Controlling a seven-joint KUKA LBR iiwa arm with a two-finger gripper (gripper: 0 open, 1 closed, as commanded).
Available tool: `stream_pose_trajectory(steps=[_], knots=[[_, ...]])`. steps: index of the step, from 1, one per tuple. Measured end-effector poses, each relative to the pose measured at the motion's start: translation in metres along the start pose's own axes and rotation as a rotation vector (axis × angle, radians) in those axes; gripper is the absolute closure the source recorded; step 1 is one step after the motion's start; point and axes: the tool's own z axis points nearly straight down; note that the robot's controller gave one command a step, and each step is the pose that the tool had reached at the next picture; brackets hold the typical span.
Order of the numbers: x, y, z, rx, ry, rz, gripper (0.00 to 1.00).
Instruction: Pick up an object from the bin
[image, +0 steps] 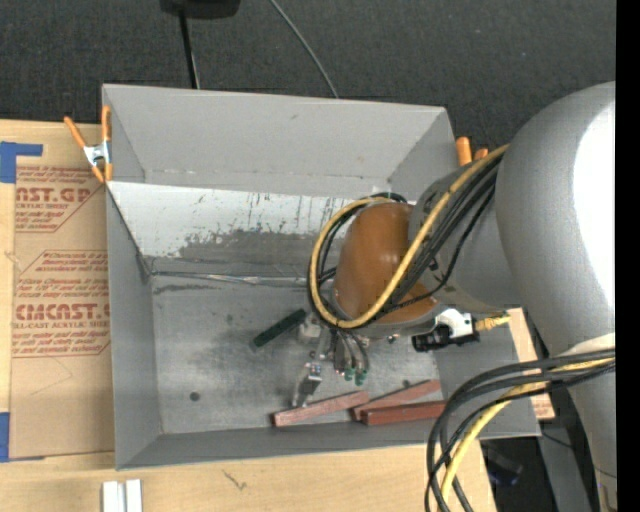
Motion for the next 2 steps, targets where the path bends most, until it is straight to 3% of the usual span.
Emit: stream_pose_trajectory(steps=[1,2], knots=[[0.000,0.000,0.000,0.000,0.000,0.000,0.00],[-0.059,0.061,-0.003,-0.003,-0.011,0.022,1.00]])
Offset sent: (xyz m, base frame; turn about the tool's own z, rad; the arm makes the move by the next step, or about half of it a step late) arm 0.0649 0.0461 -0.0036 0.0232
